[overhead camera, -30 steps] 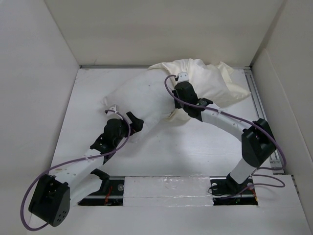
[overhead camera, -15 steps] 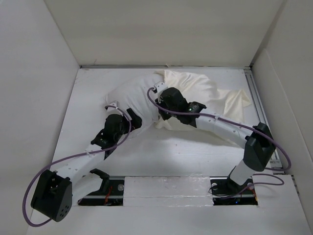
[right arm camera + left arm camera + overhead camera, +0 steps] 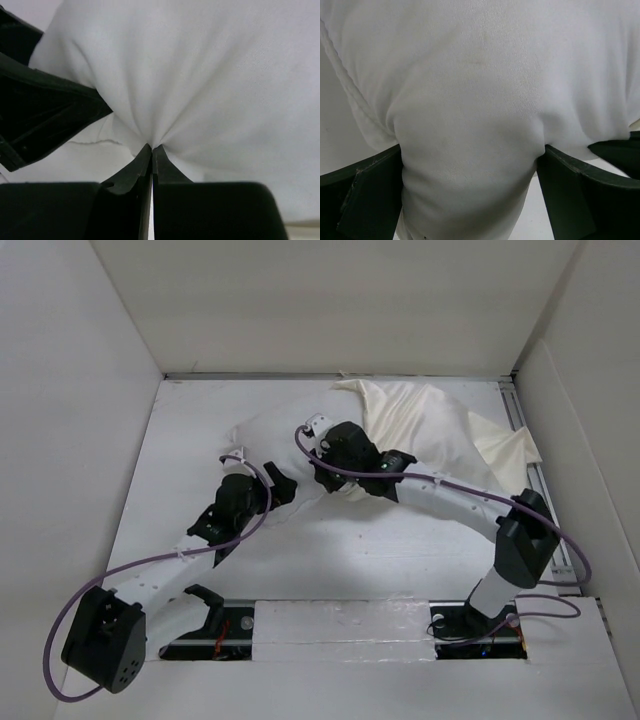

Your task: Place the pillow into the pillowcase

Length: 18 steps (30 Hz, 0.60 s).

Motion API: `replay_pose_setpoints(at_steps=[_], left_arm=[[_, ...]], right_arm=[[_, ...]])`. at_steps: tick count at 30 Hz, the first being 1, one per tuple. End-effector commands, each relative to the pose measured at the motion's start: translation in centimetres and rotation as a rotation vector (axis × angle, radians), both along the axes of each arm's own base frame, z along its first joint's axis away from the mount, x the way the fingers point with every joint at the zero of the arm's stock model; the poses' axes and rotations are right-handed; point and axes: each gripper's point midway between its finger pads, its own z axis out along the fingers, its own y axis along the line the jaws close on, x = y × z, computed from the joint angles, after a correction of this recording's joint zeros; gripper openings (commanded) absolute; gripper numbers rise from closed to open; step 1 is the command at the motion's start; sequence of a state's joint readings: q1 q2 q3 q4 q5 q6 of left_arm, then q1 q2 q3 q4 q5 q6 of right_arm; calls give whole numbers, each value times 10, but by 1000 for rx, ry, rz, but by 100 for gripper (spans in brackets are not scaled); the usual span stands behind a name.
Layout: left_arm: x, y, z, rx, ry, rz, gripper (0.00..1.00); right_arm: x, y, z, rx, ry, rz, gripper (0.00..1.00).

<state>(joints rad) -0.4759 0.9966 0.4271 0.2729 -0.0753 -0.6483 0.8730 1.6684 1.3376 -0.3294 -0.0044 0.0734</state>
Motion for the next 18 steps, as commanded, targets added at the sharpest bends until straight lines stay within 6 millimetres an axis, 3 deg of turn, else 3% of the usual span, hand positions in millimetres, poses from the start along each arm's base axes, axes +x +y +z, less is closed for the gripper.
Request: replay_pose_setpoints(at_steps=[1, 3, 4, 5, 6, 7, 8, 9, 10, 11, 12, 15, 18], left_arm=[[10, -11, 41, -87, -110, -12, 100], [10, -11, 41, -87, -110, -12, 100], [10, -9, 36, -80, -104, -2, 100], [10, -9, 36, -79, -104, -2, 100], [10, -9, 36, -79, -104, -2, 100], [10, -9, 36, -79, -104, -2, 100], [10, -9, 33, -67, -97, -5, 100], [10, -9, 33, -66, -97, -5, 100], [10, -10, 30, -66, -87, -15, 100], [10, -11, 30, -66, -87, -15, 100], [8, -10, 25, -62, -79, -15, 100], [7, -9, 21, -57, -71, -15, 100], [7, -9, 21, -49, -74, -19, 100]], right_arm=[[10, 2, 56, 109, -91, -48, 7], [17, -18, 61, 42, -135, -191, 38], [26, -31, 68, 30, -176, -273, 75], [35, -55, 73, -14, -227, -414, 87], [32, -58, 73, -11, -211, -426, 87], [48, -83, 87, -32, -264, -558, 89], [55, -94, 89, -55, -274, -609, 89], [60, -107, 77, -121, -255, -655, 89], [72, -129, 79, -165, -277, -743, 89], [79, -138, 82, -182, -284, -776, 89], [84, -146, 73, -217, -276, -798, 89], [105, -164, 71, -212, -274, -830, 79], [112, -169, 59, -236, -254, -838, 73]])
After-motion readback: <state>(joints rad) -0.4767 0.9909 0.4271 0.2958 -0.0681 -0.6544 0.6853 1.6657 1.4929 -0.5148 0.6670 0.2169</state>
